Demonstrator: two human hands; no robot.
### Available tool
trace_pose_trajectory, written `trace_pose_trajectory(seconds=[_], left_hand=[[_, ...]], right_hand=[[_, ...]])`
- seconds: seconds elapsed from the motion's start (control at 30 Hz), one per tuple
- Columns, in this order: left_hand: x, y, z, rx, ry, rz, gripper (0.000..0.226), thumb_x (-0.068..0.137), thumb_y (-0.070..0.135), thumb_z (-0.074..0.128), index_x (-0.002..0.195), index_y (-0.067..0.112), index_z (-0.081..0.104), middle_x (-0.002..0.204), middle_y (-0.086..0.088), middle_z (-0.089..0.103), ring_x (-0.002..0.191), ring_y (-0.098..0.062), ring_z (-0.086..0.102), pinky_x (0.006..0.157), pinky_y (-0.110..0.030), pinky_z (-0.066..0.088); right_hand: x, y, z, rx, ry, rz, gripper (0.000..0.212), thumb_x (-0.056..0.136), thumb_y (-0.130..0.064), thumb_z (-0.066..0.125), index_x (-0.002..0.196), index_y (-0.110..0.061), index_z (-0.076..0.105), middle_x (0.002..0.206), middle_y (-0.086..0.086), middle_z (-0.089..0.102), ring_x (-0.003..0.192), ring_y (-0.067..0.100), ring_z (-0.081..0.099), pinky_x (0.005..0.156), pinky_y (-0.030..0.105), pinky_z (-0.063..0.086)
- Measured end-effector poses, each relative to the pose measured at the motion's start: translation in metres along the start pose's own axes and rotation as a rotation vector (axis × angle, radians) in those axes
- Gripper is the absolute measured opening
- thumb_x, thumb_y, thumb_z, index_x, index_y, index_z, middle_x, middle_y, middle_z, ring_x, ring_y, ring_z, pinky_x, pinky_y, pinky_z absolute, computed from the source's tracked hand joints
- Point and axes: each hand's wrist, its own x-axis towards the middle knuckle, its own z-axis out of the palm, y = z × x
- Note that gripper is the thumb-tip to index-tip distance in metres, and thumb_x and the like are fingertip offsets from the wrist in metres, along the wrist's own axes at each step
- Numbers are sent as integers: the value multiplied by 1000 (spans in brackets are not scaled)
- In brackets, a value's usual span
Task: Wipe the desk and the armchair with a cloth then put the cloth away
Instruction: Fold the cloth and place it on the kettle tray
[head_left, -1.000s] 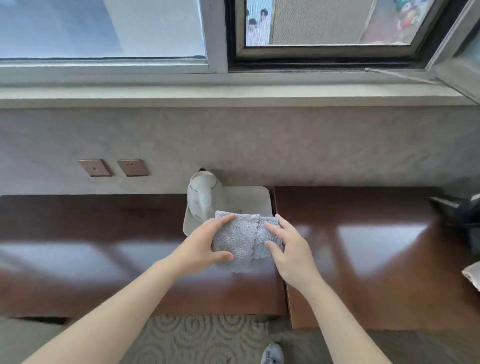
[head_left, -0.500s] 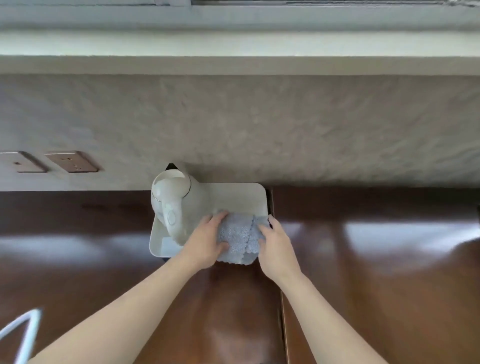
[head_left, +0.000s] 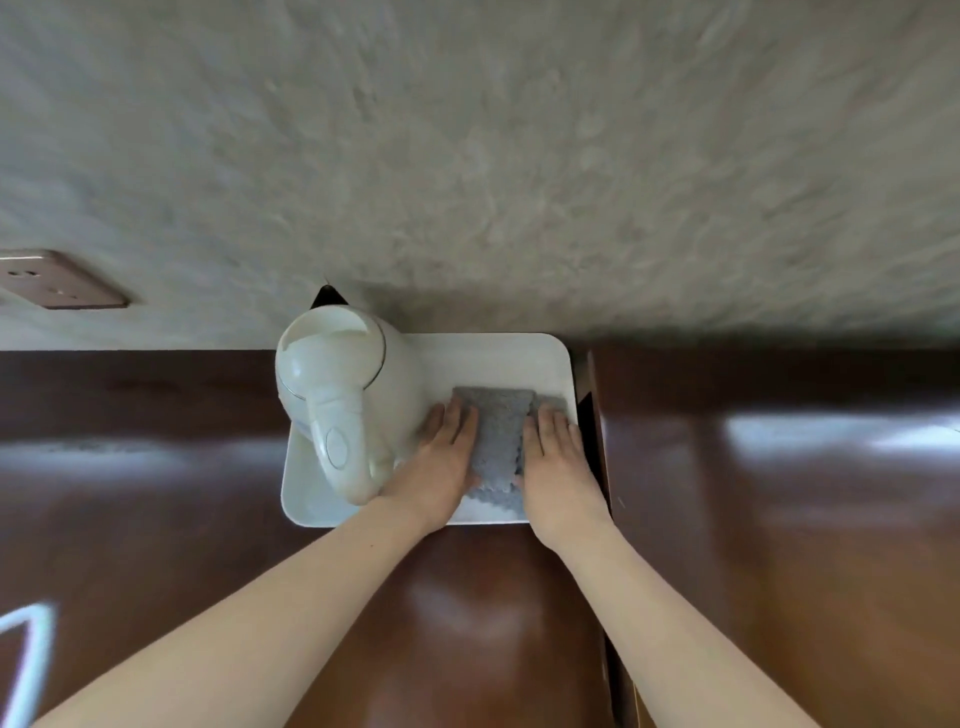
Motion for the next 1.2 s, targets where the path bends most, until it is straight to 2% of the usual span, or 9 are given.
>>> trace_pose_trajectory(seconds=[0.13,0.33,0.53,0.67,0.8,0.87,0.97,1.07,1.2], left_hand=[[13,2,4,60,-59,11,88,102,37,53,160,19,-11,167,-6,-22,154,-25,-18,124,-36,-3],[29,0,-1,105,-71,-9,101,96,45,59,158,20,-16,166,-5,-25,154,-22,-21,127,-39,3],[50,13,-15,164,-131,-91,117,89,44,71,157,13,-19,165,-12,-26,152,-32,-24,126,-46,7],[46,18,-19,188,-117,-104,118,88,43,72,158,12,-17,166,-12,-23,153,-31,-22,126,-45,9],[17,19,-22,227,-12,-54,103,96,39,63,159,7,-12,167,-13,-17,155,-28,-15,126,-39,8],[-5,21,-27,297,51,-24,94,100,39,56,158,6,-10,168,-13,-14,156,-25,-10,124,-36,12],[-46,29,-38,414,124,48,89,101,48,49,159,7,-5,169,-11,-8,156,-23,-7,123,-35,15],[-92,41,-65,400,203,53,82,102,52,43,160,9,5,170,-9,0,157,-23,-1,123,-34,13],[-156,59,-123,403,300,6,77,103,54,38,159,7,13,169,-12,5,156,-27,0,126,-39,8]], right_hand=[[10,1,7,5,-104,-33,89,100,-44,48,155,-6,-11,164,13,-16,151,24,-13,121,33,-9],[37,5,-3,-61,-142,-55,106,92,-53,57,154,-6,-15,163,12,-20,151,25,-16,122,34,-9],[57,11,-17,-199,-143,-105,117,85,-66,58,154,-3,-13,164,13,-16,151,25,-13,123,35,-6],[53,10,-18,-233,-123,-109,113,88,-62,57,154,-3,-13,164,14,-14,152,25,-11,123,35,-5],[30,7,-27,-177,-43,-115,104,93,-47,61,154,0,-9,164,17,-9,152,27,-6,123,35,0],[11,7,-35,-175,31,-149,91,99,-41,53,154,0,-6,165,17,-6,153,27,-2,123,34,2],[-24,4,-54,-151,105,-168,82,102,-42,44,155,-1,-2,165,16,-2,153,26,0,123,35,5],[-60,0,-82,-134,111,-168,76,104,-42,38,155,-2,-1,165,15,-1,153,26,-1,123,36,6],[-107,-14,-144,-130,166,-186,72,105,-42,35,155,-1,4,165,17,3,152,29,4,122,37,9]])
